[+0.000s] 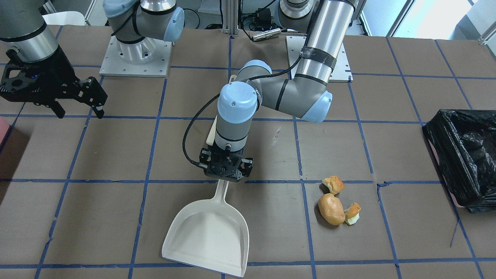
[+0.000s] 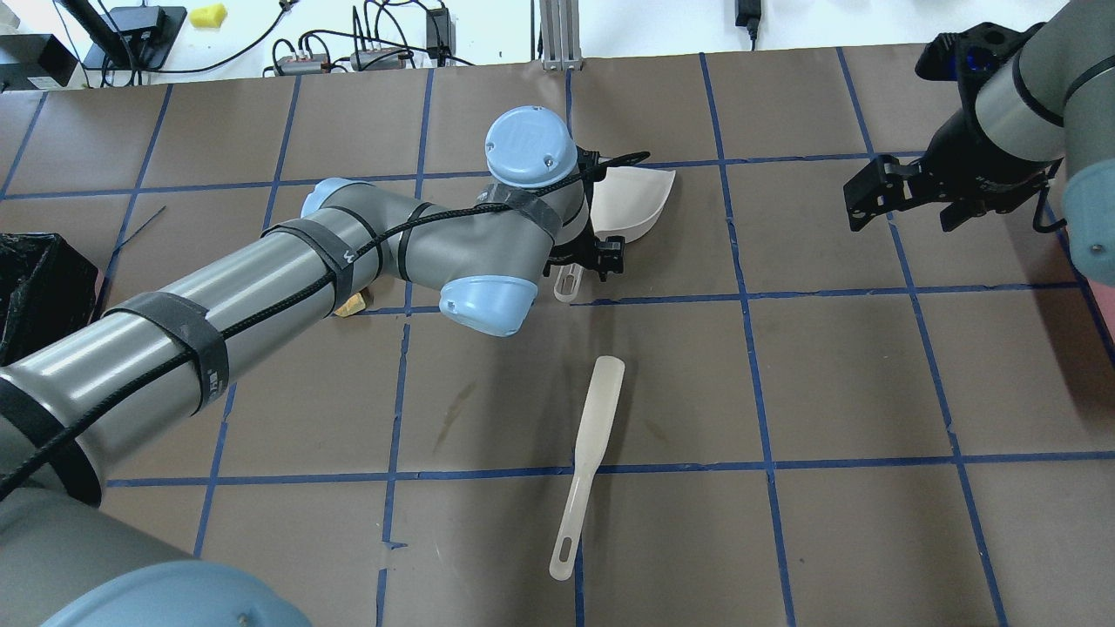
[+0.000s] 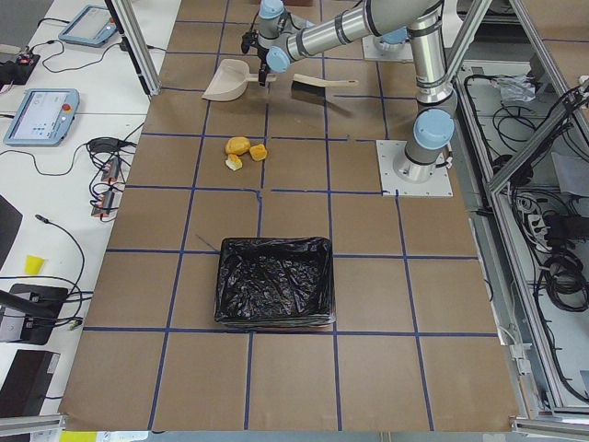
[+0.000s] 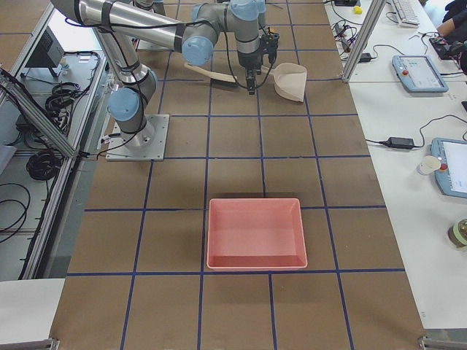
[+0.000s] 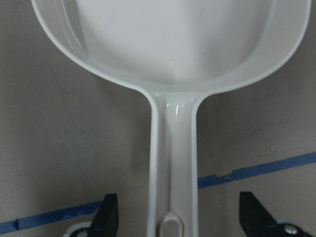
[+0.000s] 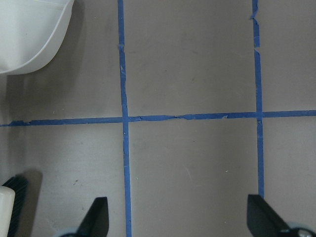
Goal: Sweep and dump trash in nearest bin
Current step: 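Lower the left gripper onto the dustpan handle and close it, then drag the dustpan with the left gripper to sit beside the bread pieces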
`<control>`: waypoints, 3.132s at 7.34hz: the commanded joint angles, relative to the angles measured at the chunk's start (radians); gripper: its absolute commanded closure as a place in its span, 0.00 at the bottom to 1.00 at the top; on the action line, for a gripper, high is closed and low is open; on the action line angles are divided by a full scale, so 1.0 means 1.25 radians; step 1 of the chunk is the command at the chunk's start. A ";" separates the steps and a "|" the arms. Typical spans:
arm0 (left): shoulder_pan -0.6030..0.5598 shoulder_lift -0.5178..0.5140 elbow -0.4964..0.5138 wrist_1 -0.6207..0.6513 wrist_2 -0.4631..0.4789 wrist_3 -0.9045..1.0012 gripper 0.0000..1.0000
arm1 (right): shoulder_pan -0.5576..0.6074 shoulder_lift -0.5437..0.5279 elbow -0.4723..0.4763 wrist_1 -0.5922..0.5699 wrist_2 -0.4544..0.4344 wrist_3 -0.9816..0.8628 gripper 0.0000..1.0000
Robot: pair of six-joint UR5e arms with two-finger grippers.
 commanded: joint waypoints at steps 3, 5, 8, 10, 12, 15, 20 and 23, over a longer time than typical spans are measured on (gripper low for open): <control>0.001 0.009 0.000 -0.001 -0.027 0.004 0.85 | 0.000 0.001 0.001 0.002 0.000 0.000 0.00; 0.006 0.024 0.015 -0.012 -0.034 0.008 0.92 | 0.000 0.001 0.001 0.002 0.000 -0.001 0.00; 0.110 0.120 0.021 -0.153 -0.031 0.110 0.95 | 0.000 0.001 0.001 0.004 0.000 0.000 0.00; 0.202 0.193 0.021 -0.263 -0.025 0.240 0.95 | 0.002 -0.003 0.001 0.005 -0.001 0.002 0.00; 0.271 0.262 0.002 -0.337 -0.003 0.443 0.96 | 0.007 -0.022 0.029 0.006 0.001 0.029 0.00; 0.419 0.302 0.000 -0.395 0.019 0.743 0.96 | 0.083 -0.053 0.054 0.006 -0.001 0.174 0.00; 0.676 0.262 0.017 -0.411 0.046 1.265 0.96 | 0.298 -0.053 0.116 -0.006 -0.015 0.494 0.06; 0.789 0.211 0.024 -0.404 0.044 1.503 0.97 | 0.331 -0.090 0.209 -0.065 -0.012 0.580 0.08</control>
